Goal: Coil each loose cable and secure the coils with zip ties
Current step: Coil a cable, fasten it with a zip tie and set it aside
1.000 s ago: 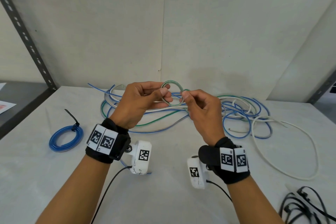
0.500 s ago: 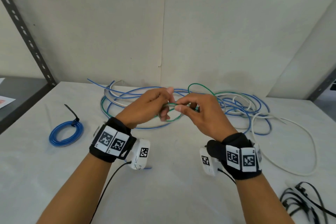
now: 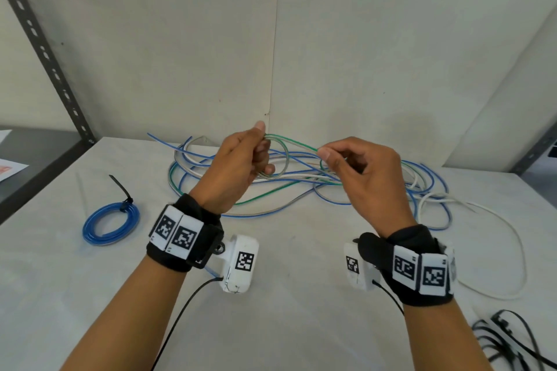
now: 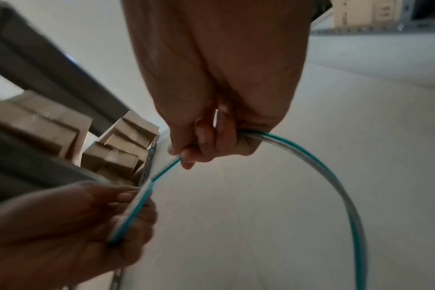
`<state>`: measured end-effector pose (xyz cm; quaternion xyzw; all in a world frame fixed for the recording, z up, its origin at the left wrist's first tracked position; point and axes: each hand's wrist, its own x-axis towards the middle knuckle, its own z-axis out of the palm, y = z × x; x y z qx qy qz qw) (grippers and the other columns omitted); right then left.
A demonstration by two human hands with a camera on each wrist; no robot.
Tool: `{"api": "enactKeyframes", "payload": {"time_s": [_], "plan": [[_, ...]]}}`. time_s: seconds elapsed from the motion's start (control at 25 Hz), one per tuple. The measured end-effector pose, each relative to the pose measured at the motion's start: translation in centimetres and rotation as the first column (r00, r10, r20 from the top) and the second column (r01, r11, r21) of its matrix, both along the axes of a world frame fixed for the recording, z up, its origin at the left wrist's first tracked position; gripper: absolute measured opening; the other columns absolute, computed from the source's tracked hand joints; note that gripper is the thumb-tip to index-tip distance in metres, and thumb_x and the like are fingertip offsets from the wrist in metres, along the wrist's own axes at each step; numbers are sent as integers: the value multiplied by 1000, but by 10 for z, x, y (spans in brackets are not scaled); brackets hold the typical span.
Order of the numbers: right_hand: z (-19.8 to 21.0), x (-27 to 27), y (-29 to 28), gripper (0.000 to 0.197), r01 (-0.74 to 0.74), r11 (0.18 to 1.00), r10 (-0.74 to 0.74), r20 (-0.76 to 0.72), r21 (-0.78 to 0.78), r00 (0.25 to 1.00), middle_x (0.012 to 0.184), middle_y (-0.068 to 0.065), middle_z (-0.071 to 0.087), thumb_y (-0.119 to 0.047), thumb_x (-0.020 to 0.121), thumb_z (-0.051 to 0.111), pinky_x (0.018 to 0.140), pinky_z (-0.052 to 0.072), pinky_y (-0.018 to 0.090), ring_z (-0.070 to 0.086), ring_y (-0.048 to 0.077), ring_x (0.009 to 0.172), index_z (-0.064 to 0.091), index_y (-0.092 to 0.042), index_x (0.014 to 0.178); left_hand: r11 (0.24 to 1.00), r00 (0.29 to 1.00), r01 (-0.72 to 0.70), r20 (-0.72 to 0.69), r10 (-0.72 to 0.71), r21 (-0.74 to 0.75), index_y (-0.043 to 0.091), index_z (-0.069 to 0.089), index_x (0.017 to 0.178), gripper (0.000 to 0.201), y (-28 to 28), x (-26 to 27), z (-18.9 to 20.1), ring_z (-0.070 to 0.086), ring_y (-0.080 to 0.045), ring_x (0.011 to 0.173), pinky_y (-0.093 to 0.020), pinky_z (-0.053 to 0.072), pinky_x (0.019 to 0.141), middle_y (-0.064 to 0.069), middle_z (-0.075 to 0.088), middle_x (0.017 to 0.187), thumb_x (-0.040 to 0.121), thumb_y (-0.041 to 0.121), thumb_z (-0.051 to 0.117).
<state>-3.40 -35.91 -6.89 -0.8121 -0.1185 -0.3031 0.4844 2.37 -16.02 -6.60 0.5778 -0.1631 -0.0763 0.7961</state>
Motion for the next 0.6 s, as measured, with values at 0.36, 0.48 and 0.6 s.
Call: {"api": "enactKeyframes", "payload": {"time_s": [0.36,0.48,0.6], "plan": [[-21,4,41,22,-122,956,155,-104,268,983,61,-8,59,-17,95,68,54,38,14,49,1,50,68,-1,79,945,991,-9,-129,-36,-327,18,32,69,43,-8,-4,4,14,-12,52,-24,35,52,6,19,58,110,28,32],[-24,4,50,8,-104,942,124,-42,320,991,72,-11,72,-20,91,74,56,48,40,55,22,59,76,-20,83,932,992,-22,-122,-25,-362,18,31,69,43,-11,-5,3,18,-10,49,-24,34,53,6,20,56,111,29,29],[-28,3,55,3,-82,930,92,-11,358,996,85,0,78,-24,89,77,67,54,50,62,42,69,78,-26,89,922,992,-31,-126,-19,-387,17,32,69,43,-18,-7,-1,17,-11,50,-24,29,55,6,22,56,111,29,29]]}}
